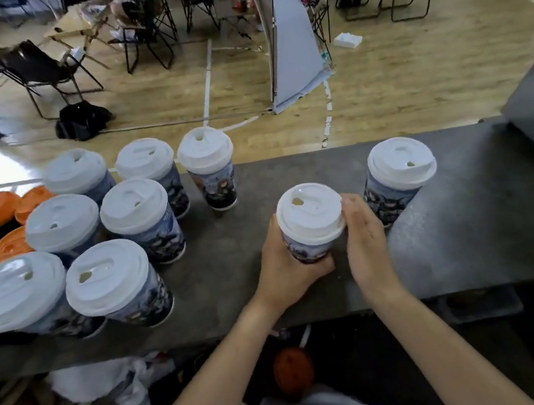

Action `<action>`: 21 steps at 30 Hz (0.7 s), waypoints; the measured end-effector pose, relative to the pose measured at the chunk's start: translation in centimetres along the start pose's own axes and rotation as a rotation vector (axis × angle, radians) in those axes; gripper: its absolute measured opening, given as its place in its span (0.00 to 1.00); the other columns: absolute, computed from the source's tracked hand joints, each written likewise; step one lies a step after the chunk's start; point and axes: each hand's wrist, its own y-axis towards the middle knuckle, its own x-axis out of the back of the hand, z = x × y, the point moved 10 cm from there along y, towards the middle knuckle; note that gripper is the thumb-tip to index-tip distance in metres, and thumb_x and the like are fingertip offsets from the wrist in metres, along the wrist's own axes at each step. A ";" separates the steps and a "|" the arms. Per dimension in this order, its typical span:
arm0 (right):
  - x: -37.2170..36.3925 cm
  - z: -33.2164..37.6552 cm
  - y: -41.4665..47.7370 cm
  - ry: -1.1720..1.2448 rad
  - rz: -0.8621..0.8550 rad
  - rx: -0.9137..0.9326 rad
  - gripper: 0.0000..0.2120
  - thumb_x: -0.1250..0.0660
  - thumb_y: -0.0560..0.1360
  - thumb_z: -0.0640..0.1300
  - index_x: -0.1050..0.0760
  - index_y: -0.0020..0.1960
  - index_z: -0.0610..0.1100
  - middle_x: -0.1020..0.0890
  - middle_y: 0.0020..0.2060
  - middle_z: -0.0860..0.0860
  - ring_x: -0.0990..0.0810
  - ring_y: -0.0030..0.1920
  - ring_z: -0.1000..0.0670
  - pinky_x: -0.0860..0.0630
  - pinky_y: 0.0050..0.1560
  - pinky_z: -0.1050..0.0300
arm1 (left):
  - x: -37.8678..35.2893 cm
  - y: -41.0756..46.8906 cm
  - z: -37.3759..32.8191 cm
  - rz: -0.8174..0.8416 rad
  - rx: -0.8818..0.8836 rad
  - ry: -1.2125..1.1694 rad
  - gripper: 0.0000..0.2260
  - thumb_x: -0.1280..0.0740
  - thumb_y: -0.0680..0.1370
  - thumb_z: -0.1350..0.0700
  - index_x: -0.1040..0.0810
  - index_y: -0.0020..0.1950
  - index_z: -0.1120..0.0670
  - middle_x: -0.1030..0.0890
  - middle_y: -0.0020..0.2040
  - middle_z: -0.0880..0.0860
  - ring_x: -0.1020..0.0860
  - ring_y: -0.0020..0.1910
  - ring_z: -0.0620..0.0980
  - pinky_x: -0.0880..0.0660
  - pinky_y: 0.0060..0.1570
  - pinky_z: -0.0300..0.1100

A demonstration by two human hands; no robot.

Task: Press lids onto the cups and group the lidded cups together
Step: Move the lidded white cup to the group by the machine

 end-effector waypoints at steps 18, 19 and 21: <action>-1.6 0.8 -1.2 0.051 -0.119 -0.012 0.19 0.46 0.81 0.52 0.20 0.60 0.44 0.15 0.53 0.54 0.18 0.58 0.54 0.24 0.60 0.62 | 1.5 -1.2 -2.3 -0.155 -0.034 -0.021 0.39 0.15 0.64 0.54 0.29 0.71 0.57 0.21 0.66 0.50 0.22 0.67 0.47 0.26 0.65 0.38; -1.5 0.9 -1.1 0.054 -0.107 -0.007 0.17 0.45 0.83 0.49 0.20 0.58 0.45 0.15 0.52 0.55 0.18 0.57 0.55 0.24 0.58 0.64 | 1.4 -1.1 -1.9 -0.138 -0.021 -0.027 0.39 0.15 0.64 0.57 0.28 0.71 0.57 0.20 0.67 0.50 0.22 0.68 0.47 0.26 0.65 0.38; -1.5 1.0 -0.6 0.068 -0.050 -0.058 0.13 0.44 0.85 0.42 0.19 0.55 0.45 0.14 0.49 0.54 0.18 0.54 0.55 0.24 0.54 0.65 | 1.1 -0.7 -1.3 -0.072 -0.002 -0.033 0.41 0.15 0.63 0.61 0.28 0.72 0.58 0.20 0.68 0.49 0.23 0.69 0.47 0.26 0.68 0.42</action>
